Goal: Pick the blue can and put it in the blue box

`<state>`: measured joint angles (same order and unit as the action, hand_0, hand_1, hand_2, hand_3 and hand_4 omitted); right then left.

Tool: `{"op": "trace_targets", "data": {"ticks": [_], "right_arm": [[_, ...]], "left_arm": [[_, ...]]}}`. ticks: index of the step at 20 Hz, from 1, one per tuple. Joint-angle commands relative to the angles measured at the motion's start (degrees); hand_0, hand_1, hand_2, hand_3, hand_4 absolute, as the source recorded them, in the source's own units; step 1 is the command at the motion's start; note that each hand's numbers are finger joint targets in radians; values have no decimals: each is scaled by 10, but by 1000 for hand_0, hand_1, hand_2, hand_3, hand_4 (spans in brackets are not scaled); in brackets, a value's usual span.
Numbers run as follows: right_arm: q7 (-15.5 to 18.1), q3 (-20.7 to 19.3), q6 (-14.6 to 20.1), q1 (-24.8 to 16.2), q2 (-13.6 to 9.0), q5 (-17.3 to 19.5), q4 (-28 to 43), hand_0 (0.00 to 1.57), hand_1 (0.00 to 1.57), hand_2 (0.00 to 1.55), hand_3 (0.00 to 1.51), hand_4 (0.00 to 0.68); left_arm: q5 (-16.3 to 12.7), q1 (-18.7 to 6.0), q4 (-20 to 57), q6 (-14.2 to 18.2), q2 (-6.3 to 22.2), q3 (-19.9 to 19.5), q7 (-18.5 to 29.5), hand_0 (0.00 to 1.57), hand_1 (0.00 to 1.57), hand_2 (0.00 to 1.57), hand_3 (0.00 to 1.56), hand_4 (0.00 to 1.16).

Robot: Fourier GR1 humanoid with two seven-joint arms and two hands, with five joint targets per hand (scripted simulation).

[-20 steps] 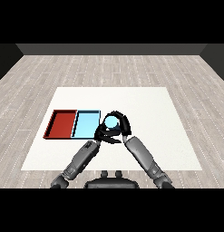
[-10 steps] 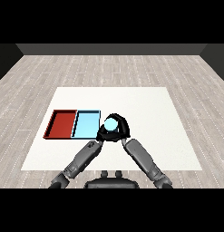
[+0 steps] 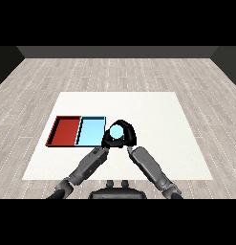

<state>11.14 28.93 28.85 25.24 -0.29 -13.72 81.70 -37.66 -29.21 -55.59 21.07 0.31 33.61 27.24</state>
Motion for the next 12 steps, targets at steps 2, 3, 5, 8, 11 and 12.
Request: {"op": "trace_targets", "data": {"ticks": [2,3,5,8,11,12], "right_arm": [[21,-22,-19,18,3,-26,-34,1426,1426,1441,1393,609],[16,4,14,38,3,-31,-33,1421,1421,1441,1394,598],[-11,5,-2,7,3,-33,2,1388,1388,1417,1374,528],[-31,3,-35,-18,-1,-1,13,824,824,926,622,31],[-38,-7,-56,-4,-4,24,2,0,0,0,0,0],[-40,-13,-61,-6,1,31,3,0,0,0,0,0]], "left_arm": [[-58,-59,43,25,-3,35,40,1571,1571,1571,1510,996],[-7,-9,17,-7,-3,-8,44,1571,1571,1571,1510,1030],[-19,3,22,3,-3,19,90,1571,1571,1571,1512,1105],[4,9,-7,22,-3,4,76,1571,1571,1571,1538,1043],[-20,-8,21,18,-3,16,98,1571,1571,1571,1535,1122],[-21,-9,22,18,-3,16,100,1571,1571,1571,1535,1122]]}}
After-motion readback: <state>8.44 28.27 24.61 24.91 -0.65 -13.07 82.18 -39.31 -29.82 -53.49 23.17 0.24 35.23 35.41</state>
